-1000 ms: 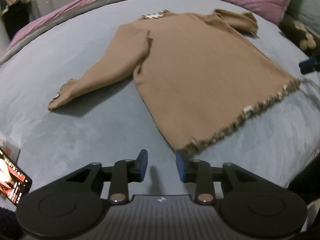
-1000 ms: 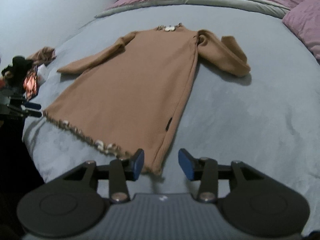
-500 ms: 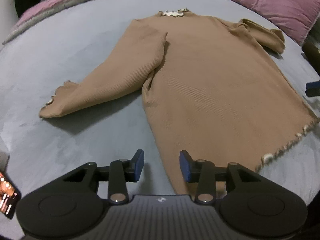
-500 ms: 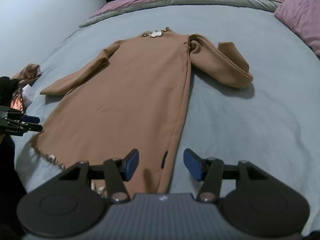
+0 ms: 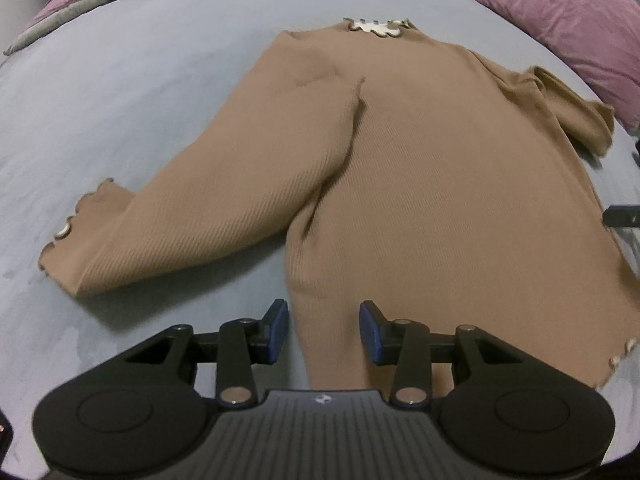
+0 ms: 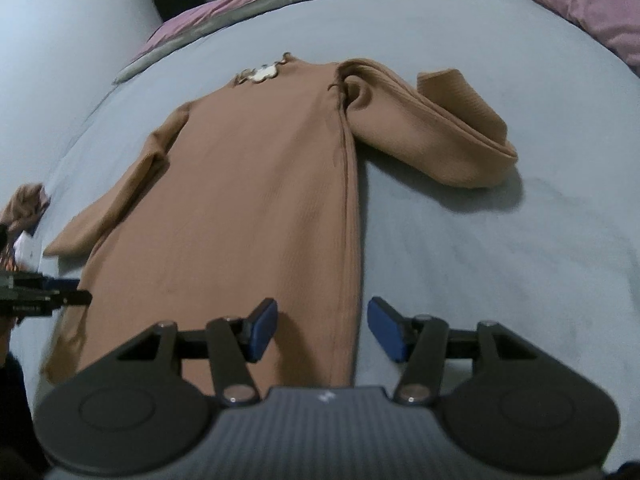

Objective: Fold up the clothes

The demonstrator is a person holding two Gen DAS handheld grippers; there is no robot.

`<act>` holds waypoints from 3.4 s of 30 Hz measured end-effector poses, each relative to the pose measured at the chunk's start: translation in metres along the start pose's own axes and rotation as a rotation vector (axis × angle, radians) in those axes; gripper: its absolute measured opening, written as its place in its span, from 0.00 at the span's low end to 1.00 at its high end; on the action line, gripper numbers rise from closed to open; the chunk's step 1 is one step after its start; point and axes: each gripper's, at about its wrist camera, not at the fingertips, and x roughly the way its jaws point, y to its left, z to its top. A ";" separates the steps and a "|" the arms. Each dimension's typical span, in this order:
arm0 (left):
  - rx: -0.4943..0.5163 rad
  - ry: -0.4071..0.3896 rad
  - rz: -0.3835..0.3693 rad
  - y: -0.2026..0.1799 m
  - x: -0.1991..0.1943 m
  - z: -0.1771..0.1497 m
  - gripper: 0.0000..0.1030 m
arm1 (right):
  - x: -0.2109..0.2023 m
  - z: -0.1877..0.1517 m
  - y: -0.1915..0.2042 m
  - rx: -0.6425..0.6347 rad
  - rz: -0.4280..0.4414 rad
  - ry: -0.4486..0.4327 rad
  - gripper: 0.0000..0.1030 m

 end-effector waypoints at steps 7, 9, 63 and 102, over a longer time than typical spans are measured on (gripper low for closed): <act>-0.108 -0.045 -0.015 0.015 0.013 0.018 0.39 | 0.022 0.011 0.000 0.089 -0.007 -0.040 0.51; -0.134 -0.068 -0.015 0.018 0.017 0.020 0.39 | 0.026 0.012 -0.001 0.122 -0.002 -0.061 0.52; -0.539 -0.477 0.236 0.075 0.001 0.040 0.41 | 0.022 0.035 -0.022 0.344 -0.141 -0.313 0.59; -0.090 -0.331 -0.050 -0.065 0.034 0.018 0.93 | -0.027 0.015 -0.102 0.637 -0.158 -0.441 0.75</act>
